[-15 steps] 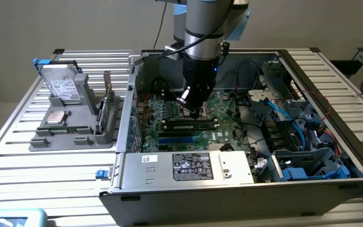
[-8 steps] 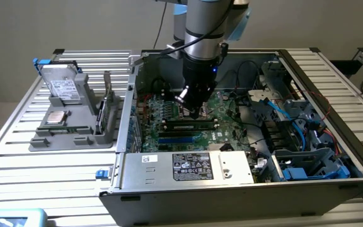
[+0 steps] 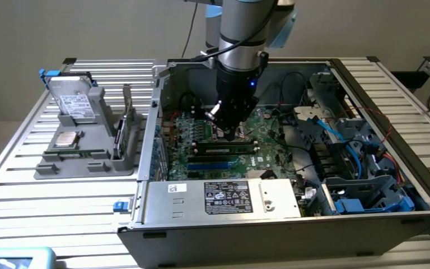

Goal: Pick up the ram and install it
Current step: 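Press down the ram until it locks into place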

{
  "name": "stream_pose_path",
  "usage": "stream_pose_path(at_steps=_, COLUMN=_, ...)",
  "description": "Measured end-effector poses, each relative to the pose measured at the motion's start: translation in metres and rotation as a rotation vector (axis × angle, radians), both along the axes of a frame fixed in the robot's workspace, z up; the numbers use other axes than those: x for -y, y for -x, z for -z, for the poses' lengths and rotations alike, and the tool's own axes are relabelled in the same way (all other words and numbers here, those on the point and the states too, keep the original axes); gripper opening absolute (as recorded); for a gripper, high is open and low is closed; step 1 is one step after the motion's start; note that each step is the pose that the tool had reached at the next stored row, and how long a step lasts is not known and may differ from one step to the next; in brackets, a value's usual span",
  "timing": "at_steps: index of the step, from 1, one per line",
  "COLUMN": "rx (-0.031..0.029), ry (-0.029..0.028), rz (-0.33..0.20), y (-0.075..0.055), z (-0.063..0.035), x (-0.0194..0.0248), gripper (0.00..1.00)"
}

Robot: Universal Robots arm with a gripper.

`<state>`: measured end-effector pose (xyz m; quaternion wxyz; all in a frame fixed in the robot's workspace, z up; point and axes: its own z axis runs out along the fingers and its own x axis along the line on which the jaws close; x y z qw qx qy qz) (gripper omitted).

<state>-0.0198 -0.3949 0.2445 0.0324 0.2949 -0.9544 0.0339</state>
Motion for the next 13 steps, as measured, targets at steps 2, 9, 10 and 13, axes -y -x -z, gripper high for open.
stream_pose_path(at_steps=2, rx=0.0000, ry=0.0000, rz=0.026, y=0.0000, z=0.0000, x=0.0000, gripper=0.11)
stream_pose_path(at_steps=9, rx=0.0001, ry=0.0001, rz=0.118, y=0.0000, z=0.0000, x=0.0000, gripper=0.11)
stream_pose_path(at_steps=10, rx=0.0005, ry=0.0004, rz=0.129, y=0.0000, z=0.0000, x=0.0000, gripper=0.11)
stream_pose_path(at_steps=13, rx=0.0039, ry=0.0046, rz=0.155, y=0.0000, z=0.0000, x=0.0000, gripper=0.11)
